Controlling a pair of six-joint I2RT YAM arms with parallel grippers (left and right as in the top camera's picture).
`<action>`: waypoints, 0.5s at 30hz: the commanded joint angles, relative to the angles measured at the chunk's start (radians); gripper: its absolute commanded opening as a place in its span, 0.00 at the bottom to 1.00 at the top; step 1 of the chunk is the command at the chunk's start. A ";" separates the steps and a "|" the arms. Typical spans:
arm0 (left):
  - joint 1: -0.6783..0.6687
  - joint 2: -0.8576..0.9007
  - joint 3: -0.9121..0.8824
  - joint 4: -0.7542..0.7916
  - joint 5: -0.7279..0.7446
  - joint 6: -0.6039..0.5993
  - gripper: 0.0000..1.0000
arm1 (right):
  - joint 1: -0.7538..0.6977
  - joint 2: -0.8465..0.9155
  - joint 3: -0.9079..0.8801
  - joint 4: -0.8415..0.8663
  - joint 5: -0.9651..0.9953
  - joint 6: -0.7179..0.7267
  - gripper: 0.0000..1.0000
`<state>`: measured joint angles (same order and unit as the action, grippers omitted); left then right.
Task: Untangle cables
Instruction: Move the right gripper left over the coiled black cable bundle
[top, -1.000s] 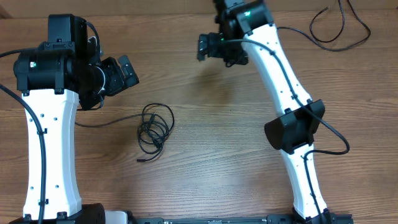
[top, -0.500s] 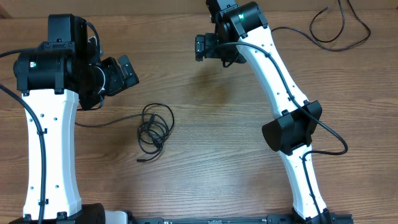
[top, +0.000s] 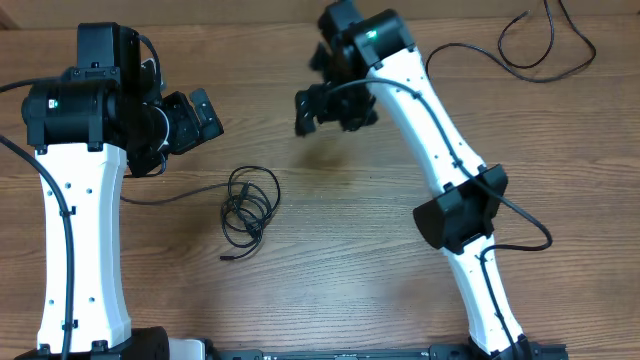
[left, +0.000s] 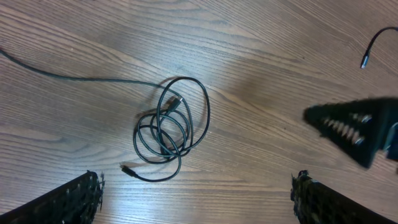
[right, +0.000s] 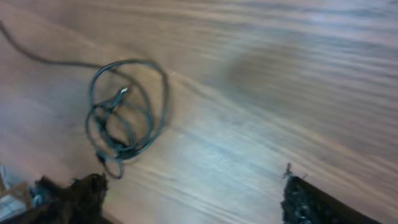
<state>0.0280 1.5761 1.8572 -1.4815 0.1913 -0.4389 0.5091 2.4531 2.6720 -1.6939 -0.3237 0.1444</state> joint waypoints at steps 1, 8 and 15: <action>-0.003 0.008 -0.003 0.000 0.008 -0.011 1.00 | 0.058 -0.004 -0.003 0.009 -0.034 -0.048 0.88; -0.003 0.008 -0.003 0.000 0.008 -0.010 1.00 | 0.130 -0.003 -0.003 0.040 -0.034 -0.044 0.88; -0.003 0.008 -0.003 0.001 0.008 -0.011 1.00 | 0.165 -0.003 -0.003 0.024 -0.033 -0.016 0.89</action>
<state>0.0280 1.5761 1.8572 -1.4815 0.1913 -0.4389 0.6659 2.4531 2.6720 -1.6699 -0.3519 0.1112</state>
